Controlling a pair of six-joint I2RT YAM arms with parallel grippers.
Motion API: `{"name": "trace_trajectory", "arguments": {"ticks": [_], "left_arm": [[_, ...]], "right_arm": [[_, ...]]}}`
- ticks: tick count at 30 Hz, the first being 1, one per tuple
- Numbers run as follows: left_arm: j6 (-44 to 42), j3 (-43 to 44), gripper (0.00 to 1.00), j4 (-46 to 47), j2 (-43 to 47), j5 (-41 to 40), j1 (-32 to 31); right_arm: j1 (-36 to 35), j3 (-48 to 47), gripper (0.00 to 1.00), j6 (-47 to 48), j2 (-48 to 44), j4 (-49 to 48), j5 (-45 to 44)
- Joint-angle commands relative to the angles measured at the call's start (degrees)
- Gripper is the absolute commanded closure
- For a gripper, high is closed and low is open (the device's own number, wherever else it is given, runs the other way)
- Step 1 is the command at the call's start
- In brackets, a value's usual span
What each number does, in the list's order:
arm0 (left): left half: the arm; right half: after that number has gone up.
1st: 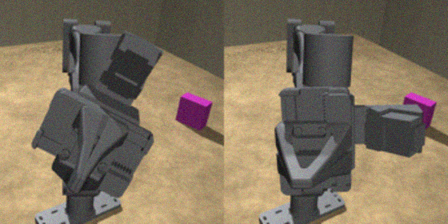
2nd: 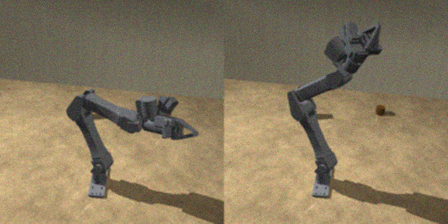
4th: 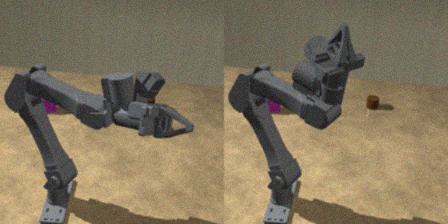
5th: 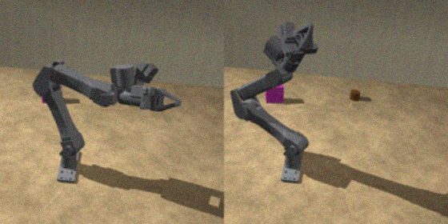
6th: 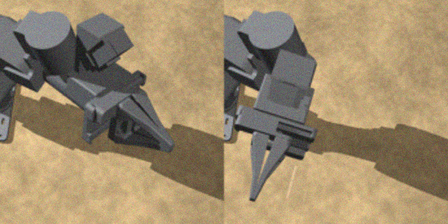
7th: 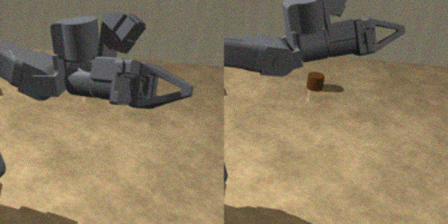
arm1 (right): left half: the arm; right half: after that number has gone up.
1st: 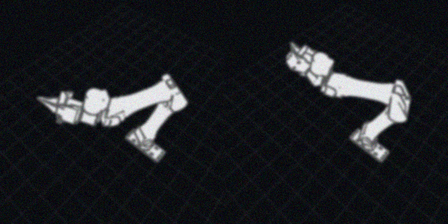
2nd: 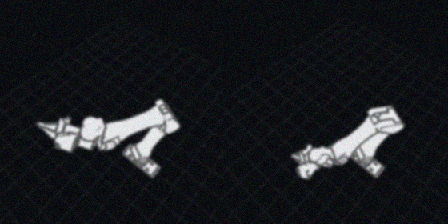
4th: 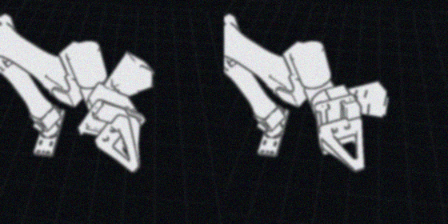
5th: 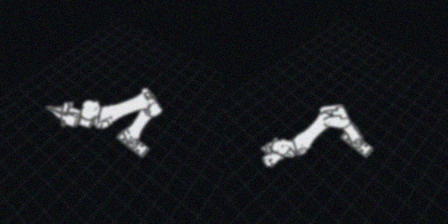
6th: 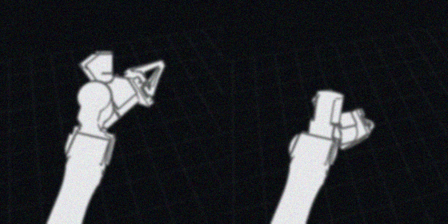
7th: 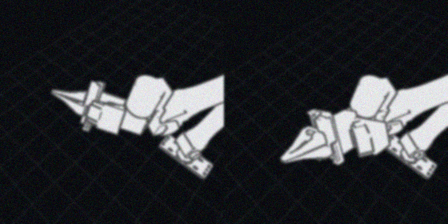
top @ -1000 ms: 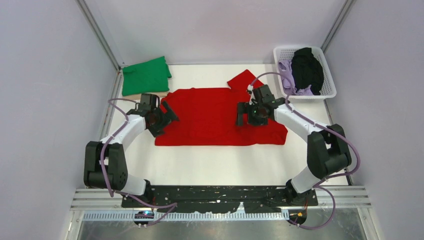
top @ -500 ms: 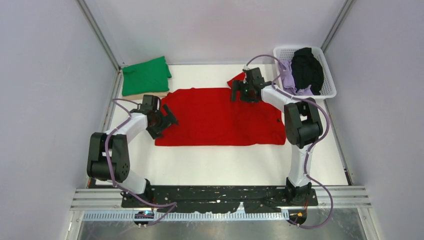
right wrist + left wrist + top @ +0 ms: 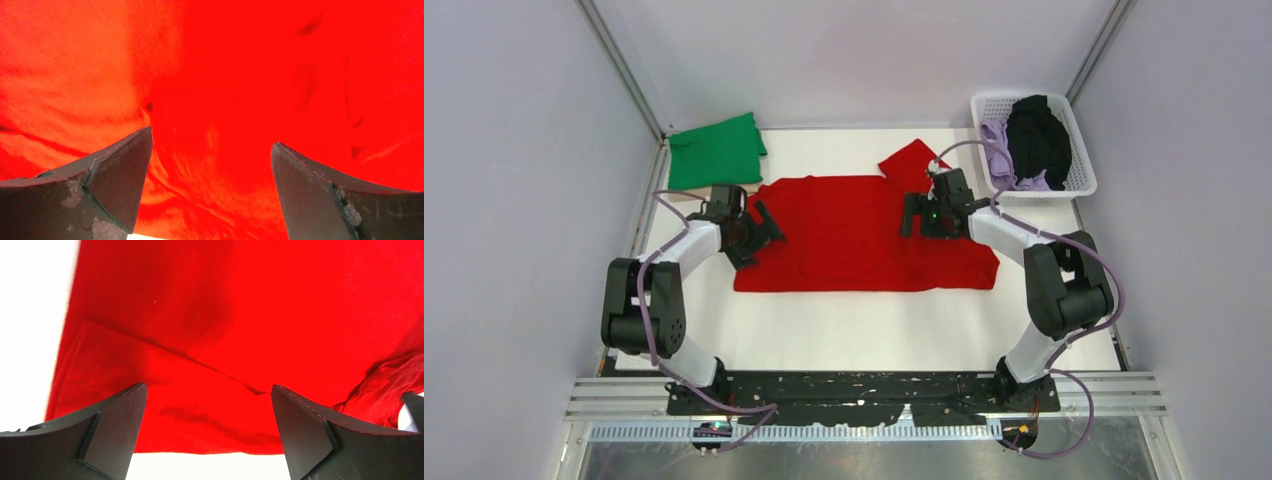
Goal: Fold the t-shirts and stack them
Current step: Fold the flattened tshirt in 1/3 of the way
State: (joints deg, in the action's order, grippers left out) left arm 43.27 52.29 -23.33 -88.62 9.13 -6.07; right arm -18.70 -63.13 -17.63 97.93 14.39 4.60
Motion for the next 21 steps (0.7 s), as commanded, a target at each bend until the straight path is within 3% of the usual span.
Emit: {"name": "trace_trajectory", "arguments": {"ticks": [1, 9, 17, 21], "left_arm": [[0.09, 3.93, 0.0, 2.22, -6.08, 3.99, -0.44], [-2.28, -4.26, 0.0, -0.83, -4.57, 4.12, -1.07], [-0.56, -18.72, 0.01, -2.8, 8.8, 3.26, -5.53], [1.2, -24.41, 0.0, -6.08, 17.88, 2.69, -7.15]], "right_arm": [[-0.62, 8.4, 0.04, -3.15, -3.08, 1.73, 0.07], [-0.59, 19.37, 0.05, -5.41, -9.85, 7.9, 1.65], [-1.2, 28.4, 0.05, -6.68, -20.3, 18.69, 3.55], [-3.52, 27.83, 0.05, -5.7, -24.99, 26.0, 2.67]]}}
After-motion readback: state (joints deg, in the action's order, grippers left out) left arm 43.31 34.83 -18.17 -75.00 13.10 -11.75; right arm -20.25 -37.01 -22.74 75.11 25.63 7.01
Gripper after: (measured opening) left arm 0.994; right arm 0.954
